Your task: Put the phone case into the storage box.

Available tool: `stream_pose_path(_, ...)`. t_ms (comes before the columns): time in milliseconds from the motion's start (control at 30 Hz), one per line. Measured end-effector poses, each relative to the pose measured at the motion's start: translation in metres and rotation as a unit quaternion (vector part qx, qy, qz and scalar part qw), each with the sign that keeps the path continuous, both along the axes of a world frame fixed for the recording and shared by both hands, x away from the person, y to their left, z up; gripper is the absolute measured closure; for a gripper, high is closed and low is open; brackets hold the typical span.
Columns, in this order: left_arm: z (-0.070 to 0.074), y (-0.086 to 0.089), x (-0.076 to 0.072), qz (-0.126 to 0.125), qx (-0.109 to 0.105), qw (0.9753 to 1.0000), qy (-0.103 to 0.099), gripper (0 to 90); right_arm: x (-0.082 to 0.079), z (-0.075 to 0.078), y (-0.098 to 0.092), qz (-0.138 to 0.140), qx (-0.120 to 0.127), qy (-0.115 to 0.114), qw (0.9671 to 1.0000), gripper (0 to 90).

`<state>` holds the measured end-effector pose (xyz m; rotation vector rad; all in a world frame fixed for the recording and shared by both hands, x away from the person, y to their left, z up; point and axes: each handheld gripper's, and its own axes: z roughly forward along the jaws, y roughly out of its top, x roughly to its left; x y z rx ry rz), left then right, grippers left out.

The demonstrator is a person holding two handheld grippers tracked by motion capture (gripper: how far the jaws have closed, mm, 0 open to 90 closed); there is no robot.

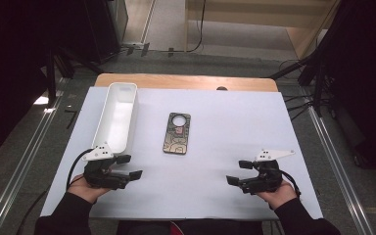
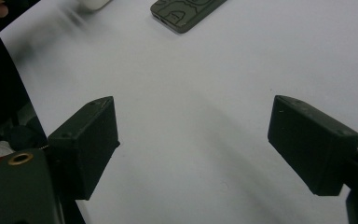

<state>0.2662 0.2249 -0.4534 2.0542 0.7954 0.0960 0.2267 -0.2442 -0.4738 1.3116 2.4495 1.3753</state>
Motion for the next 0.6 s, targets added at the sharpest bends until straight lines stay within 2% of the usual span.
stream_pose_path(600,0.0011,0.0007,-0.0012,0.002,0.001,1.0,-0.001,23.6,-0.0003,0.0003,-0.0004,-0.007,0.006,-0.008,0.9999,15.2)
